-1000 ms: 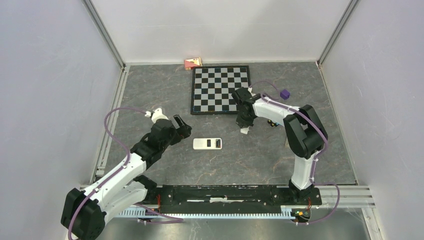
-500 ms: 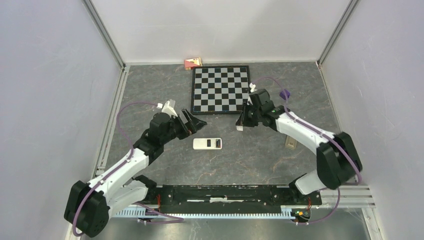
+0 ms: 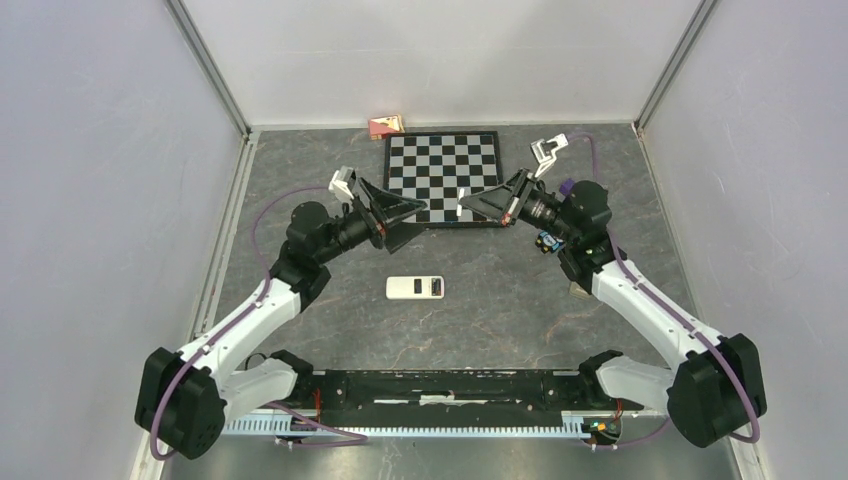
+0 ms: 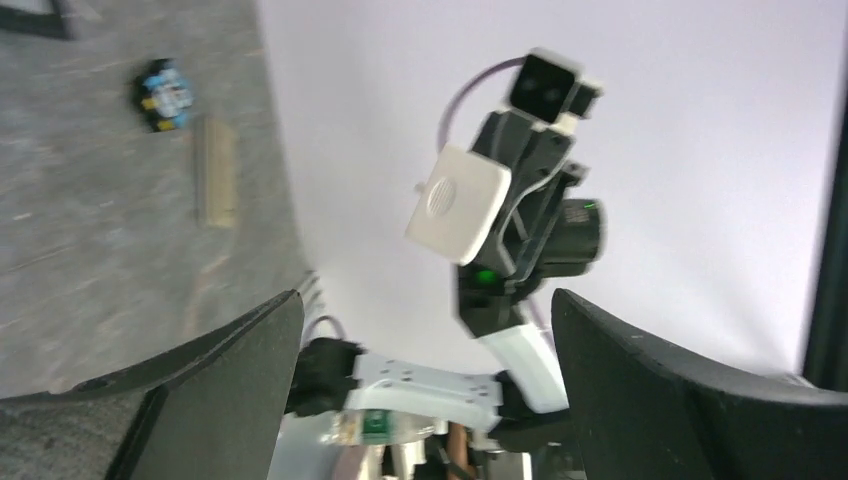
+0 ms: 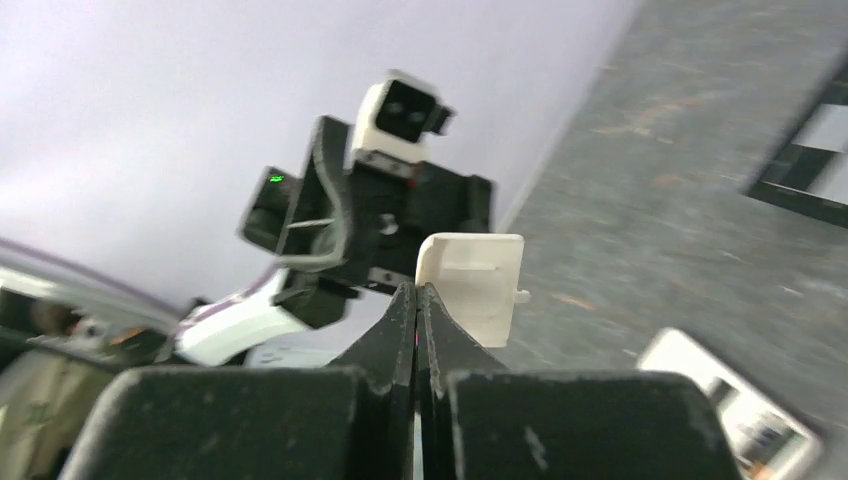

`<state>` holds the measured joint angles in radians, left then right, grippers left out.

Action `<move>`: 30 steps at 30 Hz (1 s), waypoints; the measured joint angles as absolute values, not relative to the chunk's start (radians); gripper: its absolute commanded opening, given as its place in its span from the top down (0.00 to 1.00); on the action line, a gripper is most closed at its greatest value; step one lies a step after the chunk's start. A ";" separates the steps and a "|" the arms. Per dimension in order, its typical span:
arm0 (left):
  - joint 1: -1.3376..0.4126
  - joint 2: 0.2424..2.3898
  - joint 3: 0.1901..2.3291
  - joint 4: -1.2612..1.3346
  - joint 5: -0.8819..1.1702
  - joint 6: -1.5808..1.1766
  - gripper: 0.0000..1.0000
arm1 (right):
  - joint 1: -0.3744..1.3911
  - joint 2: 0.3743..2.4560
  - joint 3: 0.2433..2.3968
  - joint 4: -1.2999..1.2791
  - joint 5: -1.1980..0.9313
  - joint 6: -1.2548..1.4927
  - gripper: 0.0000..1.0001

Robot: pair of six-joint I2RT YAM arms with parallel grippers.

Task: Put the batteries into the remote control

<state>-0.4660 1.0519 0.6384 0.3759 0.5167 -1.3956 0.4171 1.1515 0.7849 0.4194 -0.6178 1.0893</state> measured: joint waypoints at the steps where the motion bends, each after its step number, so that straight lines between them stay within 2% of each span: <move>1: -0.466 1.055 0.653 0.406 0.527 -1.433 0.01 | 0.417 1.146 0.773 0.493 -0.634 1.152 1.00; 10: -0.514 1.143 0.755 0.647 0.525 -1.741 0.01 | 0.453 1.150 0.755 0.972 -0.658 1.554 1.00; 16: -0.562 1.166 0.777 0.671 0.515 -1.856 0.04 | 0.524 1.192 0.755 1.137 -0.625 1.671 1.00; 21: -0.594 1.182 0.809 0.714 0.504 -1.941 0.11 | 0.559 1.235 0.755 1.211 -0.602 1.720 1.00; 30: -0.611 1.177 0.793 0.774 0.495 -2.043 0.31 | 0.580 1.306 0.754 1.354 -0.554 1.822 1.00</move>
<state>-0.6113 1.1767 0.7933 0.7742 0.4946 -2.0430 0.5797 1.3064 0.7540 1.3537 -0.5541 1.8221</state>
